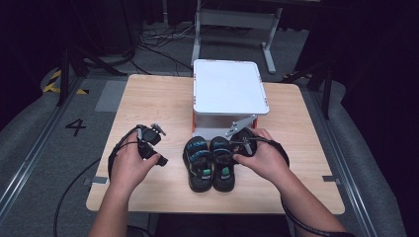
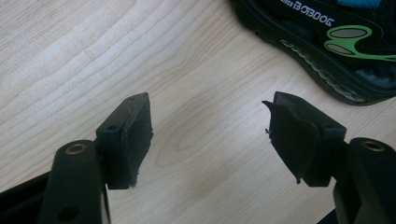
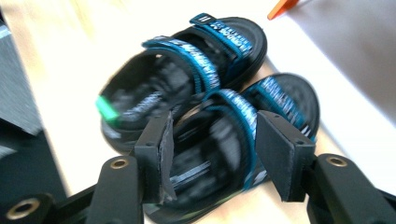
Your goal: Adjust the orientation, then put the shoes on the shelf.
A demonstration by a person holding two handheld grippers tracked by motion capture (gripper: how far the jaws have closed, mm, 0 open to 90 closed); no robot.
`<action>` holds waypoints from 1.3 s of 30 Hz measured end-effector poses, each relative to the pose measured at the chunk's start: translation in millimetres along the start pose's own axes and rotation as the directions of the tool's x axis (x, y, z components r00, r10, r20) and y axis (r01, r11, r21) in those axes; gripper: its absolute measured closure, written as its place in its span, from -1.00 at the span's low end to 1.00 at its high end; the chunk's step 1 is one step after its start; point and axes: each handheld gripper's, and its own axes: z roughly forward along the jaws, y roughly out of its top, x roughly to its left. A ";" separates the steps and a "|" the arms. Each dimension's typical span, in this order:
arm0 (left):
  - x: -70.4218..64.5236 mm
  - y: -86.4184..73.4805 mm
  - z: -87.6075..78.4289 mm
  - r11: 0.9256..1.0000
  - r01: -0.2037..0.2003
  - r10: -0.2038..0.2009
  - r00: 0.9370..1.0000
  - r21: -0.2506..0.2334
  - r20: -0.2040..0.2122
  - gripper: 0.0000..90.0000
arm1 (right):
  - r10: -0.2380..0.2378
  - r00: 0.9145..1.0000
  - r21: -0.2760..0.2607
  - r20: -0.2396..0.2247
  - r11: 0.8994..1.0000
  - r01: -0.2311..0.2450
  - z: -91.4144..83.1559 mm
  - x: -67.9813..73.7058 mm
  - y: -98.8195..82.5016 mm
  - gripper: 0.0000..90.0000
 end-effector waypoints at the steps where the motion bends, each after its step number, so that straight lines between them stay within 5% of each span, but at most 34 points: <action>1: -0.5 0.6 -0.1 1.000 0.000 0.000 1.000 0.002 -0.001 -0.31 | 0.025 1.000 0.006 0.001 1.000 -0.025 -3.9 4.4 1.1 0.08; 9: -0.8 0.4 -1.4 1.000 -0.003 0.003 1.000 0.002 -0.001 -0.32 | 0.114 0.993 0.089 -0.006 0.990 -0.113 -4.0 29.9 11.9 0.13; 17: 2.5 -4.8 -2.4 1.000 0.000 0.000 1.000 -0.005 -0.011 -0.31 | 0.195 0.980 0.179 0.044 0.963 -0.200 17.9 33.1 16.7 0.08; 21: 2.0 -7.1 -0.2 1.000 0.008 -0.008 1.000 0.004 -0.003 -0.31 | 0.219 0.973 0.182 0.077 0.956 -0.229 33.4 35.0 21.5 0.11; 27: 3.3 -11.8 -2.8 1.000 0.016 -0.016 1.000 -0.002 -0.010 -0.31 | 0.270 0.961 0.200 0.058 0.940 -0.276 43.9 31.3 26.4 0.17; 31: 3.6 -13.1 -2.7 1.000 0.021 -0.021 1.000 0.001 -0.015 -0.31 | 0.358 0.933 0.176 0.036 0.917 -0.359 39.6 23.4 22.3 0.08; 33: 2.3 -12.4 -1.6 1.000 0.018 -0.018 1.000 0.002 -0.012 -0.31 | 0.374 0.925 0.159 0.075 0.911 -0.381 39.0 21.8 21.3 0.10; 35: 1.1 -11.2 -0.7 1.000 0.011 -0.011 1.000 0.008 -0.013 -0.31 | 0.380 0.922 0.172 0.077 0.906 -0.388 41.8 22.6 20.9 0.04; 39: 0.3 -10.4 -0.1 1.000 0.012 -0.012 1.000 0.010 -0.008 -0.31 | 0.351 0.931 0.209 0.101 0.907 -0.365 55.7 28.2 21.0 0.06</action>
